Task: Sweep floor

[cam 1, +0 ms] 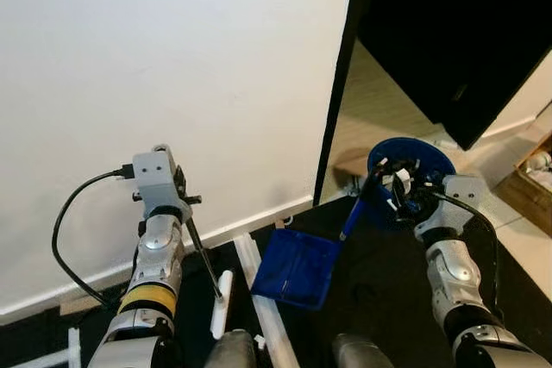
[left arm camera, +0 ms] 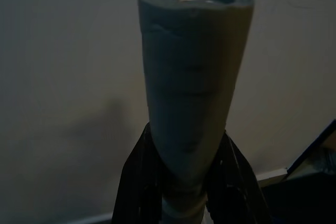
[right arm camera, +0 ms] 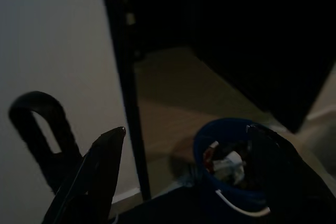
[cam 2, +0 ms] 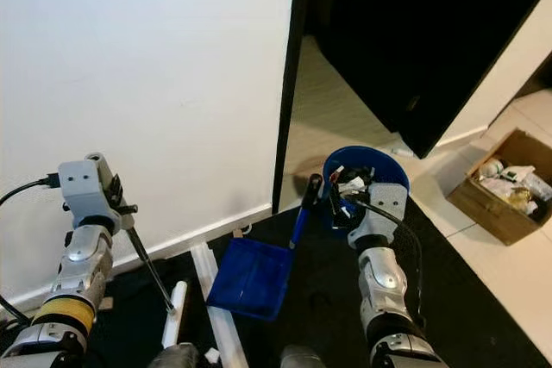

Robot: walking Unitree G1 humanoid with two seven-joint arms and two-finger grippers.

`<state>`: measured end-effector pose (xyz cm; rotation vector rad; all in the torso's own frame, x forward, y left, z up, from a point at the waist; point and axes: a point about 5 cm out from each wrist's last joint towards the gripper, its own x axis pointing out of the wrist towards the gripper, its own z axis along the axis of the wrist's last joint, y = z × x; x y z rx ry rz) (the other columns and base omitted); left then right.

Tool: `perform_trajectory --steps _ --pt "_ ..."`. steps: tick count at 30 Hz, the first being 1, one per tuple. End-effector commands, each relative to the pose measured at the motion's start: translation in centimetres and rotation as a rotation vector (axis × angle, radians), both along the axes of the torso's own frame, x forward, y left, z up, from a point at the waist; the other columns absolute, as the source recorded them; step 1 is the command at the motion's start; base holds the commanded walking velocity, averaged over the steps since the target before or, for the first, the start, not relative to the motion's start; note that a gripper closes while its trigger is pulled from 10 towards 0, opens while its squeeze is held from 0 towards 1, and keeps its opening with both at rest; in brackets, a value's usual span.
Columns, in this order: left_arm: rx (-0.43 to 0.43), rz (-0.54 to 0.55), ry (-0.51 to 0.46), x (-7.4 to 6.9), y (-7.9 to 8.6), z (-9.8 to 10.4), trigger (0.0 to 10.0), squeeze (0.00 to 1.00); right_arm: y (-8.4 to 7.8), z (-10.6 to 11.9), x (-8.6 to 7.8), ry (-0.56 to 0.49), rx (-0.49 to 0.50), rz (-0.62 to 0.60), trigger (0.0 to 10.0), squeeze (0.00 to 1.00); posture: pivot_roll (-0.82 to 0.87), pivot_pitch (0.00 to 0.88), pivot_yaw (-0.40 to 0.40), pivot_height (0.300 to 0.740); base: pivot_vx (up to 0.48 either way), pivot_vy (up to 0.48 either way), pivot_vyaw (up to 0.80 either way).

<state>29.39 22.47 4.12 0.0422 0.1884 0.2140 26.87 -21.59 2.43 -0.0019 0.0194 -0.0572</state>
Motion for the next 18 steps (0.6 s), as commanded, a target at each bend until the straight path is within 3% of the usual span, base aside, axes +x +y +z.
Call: perform_trajectory --steps 1,10,18 --pt "0.041 -0.004 0.007 0.11 0.73 0.24 10.0 0.0 0.51 -0.07 -0.12 -0.013 0.015 0.004 10.0 0.0 0.06 0.0 -0.009 0.74 0.0 0.48 0.0" --pt "0.062 -0.034 -0.011 0.36 0.47 0.58 10.0 0.0 0.19 0.21 -0.28 -0.04 0.003 -0.019 10.0 0.0 0.06 0.0 -0.004 0.74 0.0 0.48 0.0" --pt "0.056 -0.055 -0.041 0.3 0.27 0.86 10.0 0.0 0.05 0.55 -0.42 -0.073 -0.017 -0.031 10.0 0.0 0.06 0.0 -0.009 0.74 0.0 0.0 0.0"
